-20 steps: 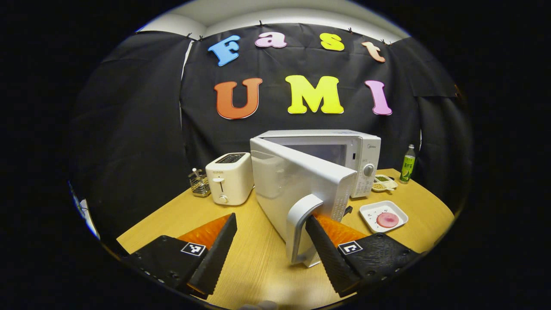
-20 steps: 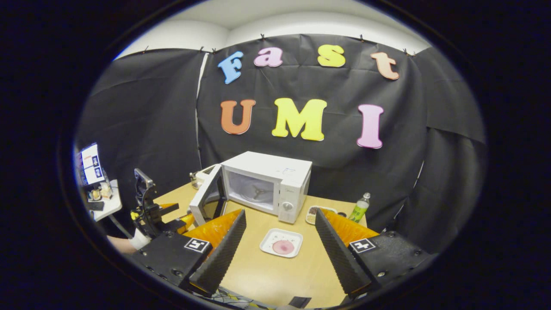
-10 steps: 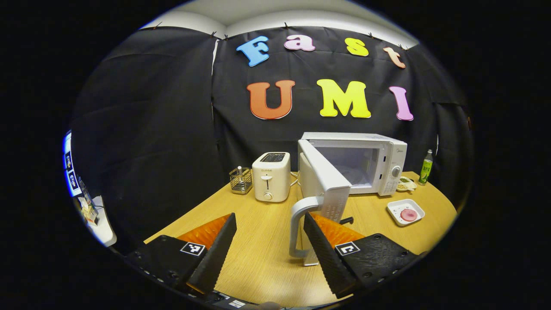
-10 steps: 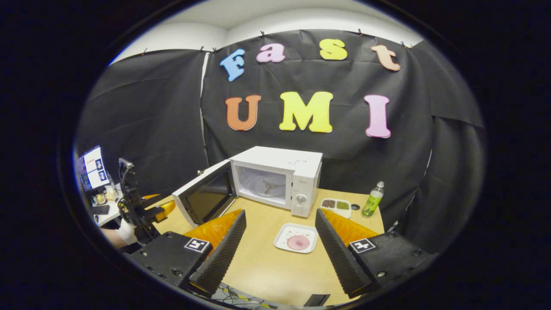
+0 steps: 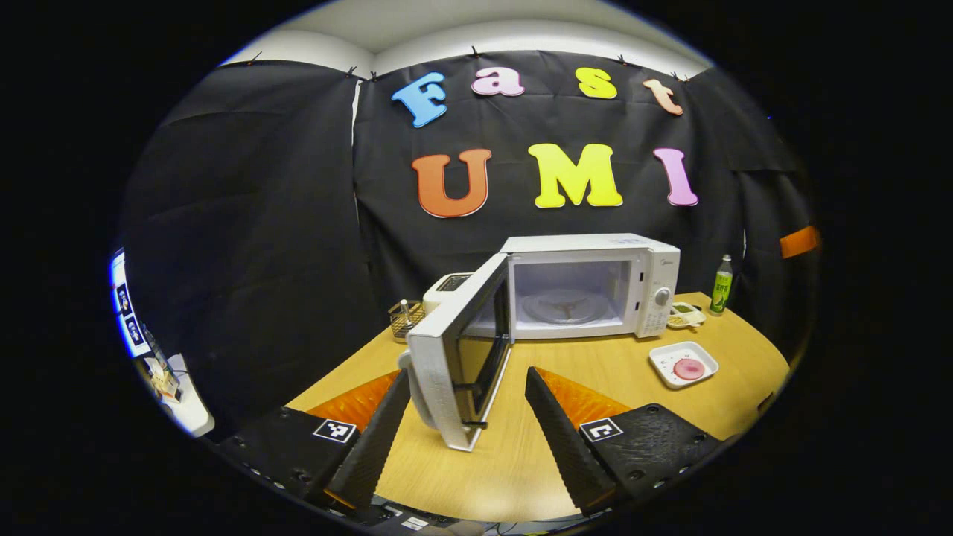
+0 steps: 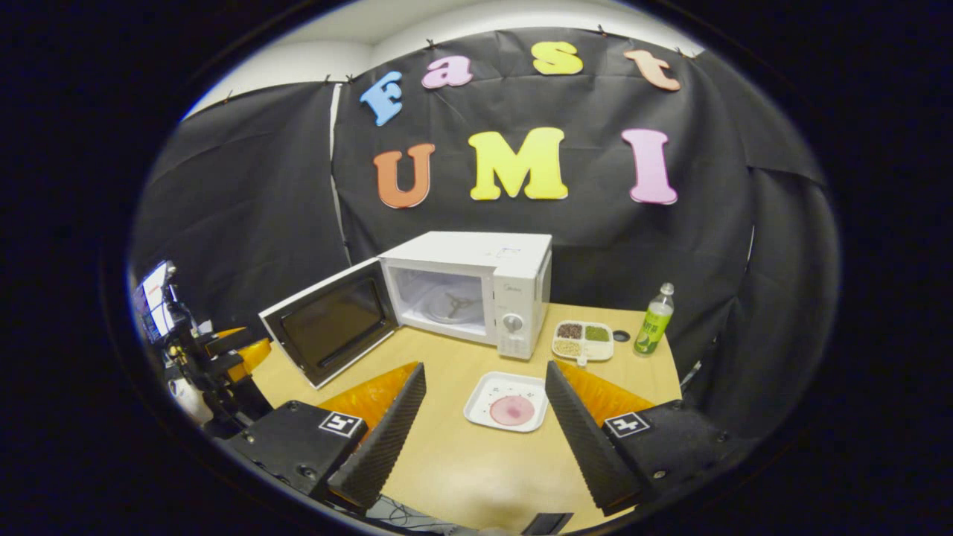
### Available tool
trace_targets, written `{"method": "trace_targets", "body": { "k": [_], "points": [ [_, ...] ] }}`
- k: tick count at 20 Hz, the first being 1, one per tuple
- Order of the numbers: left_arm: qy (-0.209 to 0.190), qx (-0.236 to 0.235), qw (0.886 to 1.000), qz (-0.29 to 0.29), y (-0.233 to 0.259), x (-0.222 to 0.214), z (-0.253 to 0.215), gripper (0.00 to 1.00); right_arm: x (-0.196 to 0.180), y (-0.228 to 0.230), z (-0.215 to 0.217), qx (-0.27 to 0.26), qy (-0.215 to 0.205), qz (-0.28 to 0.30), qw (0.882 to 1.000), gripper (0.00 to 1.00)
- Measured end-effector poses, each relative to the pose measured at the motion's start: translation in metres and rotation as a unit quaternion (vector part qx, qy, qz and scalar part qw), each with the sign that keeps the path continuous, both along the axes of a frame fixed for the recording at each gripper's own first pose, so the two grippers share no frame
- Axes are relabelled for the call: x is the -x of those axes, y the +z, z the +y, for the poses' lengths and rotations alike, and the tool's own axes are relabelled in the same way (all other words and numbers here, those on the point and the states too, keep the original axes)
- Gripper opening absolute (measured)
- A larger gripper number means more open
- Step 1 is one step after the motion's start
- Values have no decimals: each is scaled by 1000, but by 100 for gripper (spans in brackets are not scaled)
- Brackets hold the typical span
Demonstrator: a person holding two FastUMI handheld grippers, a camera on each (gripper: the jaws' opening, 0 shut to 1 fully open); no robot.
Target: Open the microwave oven with the left hand, put the food in, and close the microwave oven.
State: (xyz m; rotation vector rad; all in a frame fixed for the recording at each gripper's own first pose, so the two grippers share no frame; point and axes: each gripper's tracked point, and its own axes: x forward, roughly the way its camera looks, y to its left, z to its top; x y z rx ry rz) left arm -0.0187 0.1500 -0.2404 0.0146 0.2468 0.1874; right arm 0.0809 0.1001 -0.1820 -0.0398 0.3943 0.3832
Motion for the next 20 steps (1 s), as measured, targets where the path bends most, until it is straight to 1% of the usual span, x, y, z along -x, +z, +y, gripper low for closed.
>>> {"method": "trace_targets", "body": {
  "k": [3,4,5,6,7,8,10,11,12,13,14,15,16,17,18,20],
  "points": [
    [-19,8,1000,-16,24,-2,-41,93,-28,-31,-12,-5,4,40,999,100],
    [-23,13,999,-22,33,-3,-53,93,-39,-41,-18,-4,2,52,999,95],
    [-28,17,999,-29,42,-5,-65,93,-50,-53,-26,-3,-4,64,998,93],
    [-33,17,999,-33,50,-7,-78,93,-62,-66,-32,-5,-6,79,997,97],
    [-36,13,999,-38,60,-9,-88,93,-73,-79,-34,-8,-5,98,995,83],
    [-37,7,998,-44,70,-11,-96,93,-84,-93,-37,-11,-5,114,993,87],
    [-37,3,998,-51,86,-13,-112,93,-108,-125,-43,-10,-3,152,988,83],
    [-34,3,998,-53,93,-15,-121,93,-117,-143,-42,-17,3,180,983,81],
    [-30,3,998,-53,98,-16,-127,93,-125,-159,-39,-29,6,206,978,64],
    [-25,2,998,-52,102,-17,-131,94,-133,-176,-38,-39,9,228,973,72],
    [-18,1,999,-52,107,-16,-135,95,-141,-192,-39,-42,6,256,966,55],
    [-11,0,999,-51,113,-15,-138,95,-145,-205,-39,-51,3,273,961,53],
    [-5,2,999,-52,118,-13,-141,96,-154,-213,-38,-60,-4,280,958,50],
    [2,5,999,-51,122,-11,-142,96,-160,-222,-37,-59,-3,289,955,61],
    [10,6,999,-49,124,-6,-142,96,-165,-230,-36,-56,1,296,954,43],
    [27,2,999,-43,129,0,-138,95,-175,-245,-34,-48,3,309,950,39]
  ]
}}
